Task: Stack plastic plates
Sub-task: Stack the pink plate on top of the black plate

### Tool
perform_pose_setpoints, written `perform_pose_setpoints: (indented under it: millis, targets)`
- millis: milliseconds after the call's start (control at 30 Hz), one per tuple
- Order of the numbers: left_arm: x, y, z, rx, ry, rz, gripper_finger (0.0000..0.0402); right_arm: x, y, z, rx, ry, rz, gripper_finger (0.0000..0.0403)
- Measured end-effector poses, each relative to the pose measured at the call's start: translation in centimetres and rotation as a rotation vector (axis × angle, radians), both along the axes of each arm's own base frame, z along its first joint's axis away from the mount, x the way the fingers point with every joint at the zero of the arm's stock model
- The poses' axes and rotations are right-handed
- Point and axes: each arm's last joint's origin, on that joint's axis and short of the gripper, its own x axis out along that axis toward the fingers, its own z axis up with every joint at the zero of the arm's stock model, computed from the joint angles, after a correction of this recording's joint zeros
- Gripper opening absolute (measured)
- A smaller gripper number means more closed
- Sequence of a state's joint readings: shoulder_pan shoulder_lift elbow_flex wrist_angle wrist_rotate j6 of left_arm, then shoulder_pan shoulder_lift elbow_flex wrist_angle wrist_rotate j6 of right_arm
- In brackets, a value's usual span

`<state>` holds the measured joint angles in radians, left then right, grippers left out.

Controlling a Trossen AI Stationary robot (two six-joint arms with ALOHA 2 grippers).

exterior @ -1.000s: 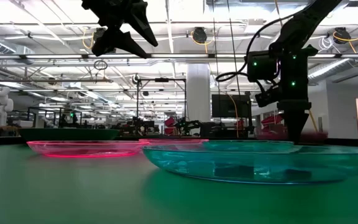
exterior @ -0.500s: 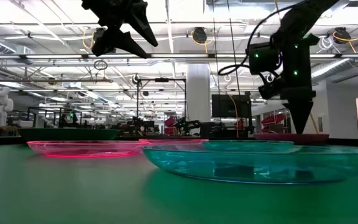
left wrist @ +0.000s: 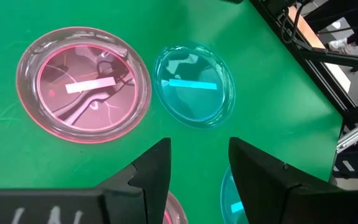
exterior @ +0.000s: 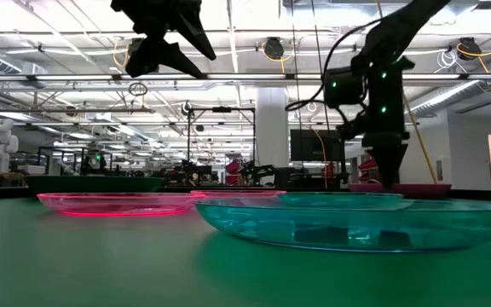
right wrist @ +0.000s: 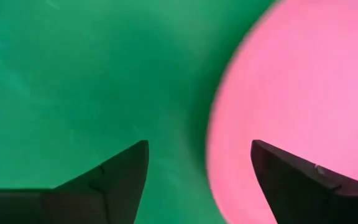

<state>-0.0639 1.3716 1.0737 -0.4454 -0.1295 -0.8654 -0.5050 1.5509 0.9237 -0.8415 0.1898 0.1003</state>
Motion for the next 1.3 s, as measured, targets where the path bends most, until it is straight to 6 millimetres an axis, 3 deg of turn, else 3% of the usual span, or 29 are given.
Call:
perform_pose_setpoints:
  millis: [300, 700, 1300]
  targets:
    - [0.0, 0.0, 0.0, -0.004, 0.0, 0.003, 0.0168, 0.9, -1.2, -3.2, 0.033, 0.083, 0.064, 0.0198]
    - [0.0, 0.2, 0.0, 0.035, -0.002, 0.042, 0.0168, 0.1, -1.3, -1.5, -0.1, 0.121, 0.112, 0.0018]
    - [0.0, 0.5, 0.0, 0.061, -0.011, 0.124, 0.0168, -0.7, 1.0, 2.3, -0.079, 0.013, 0.214, 0.0004]
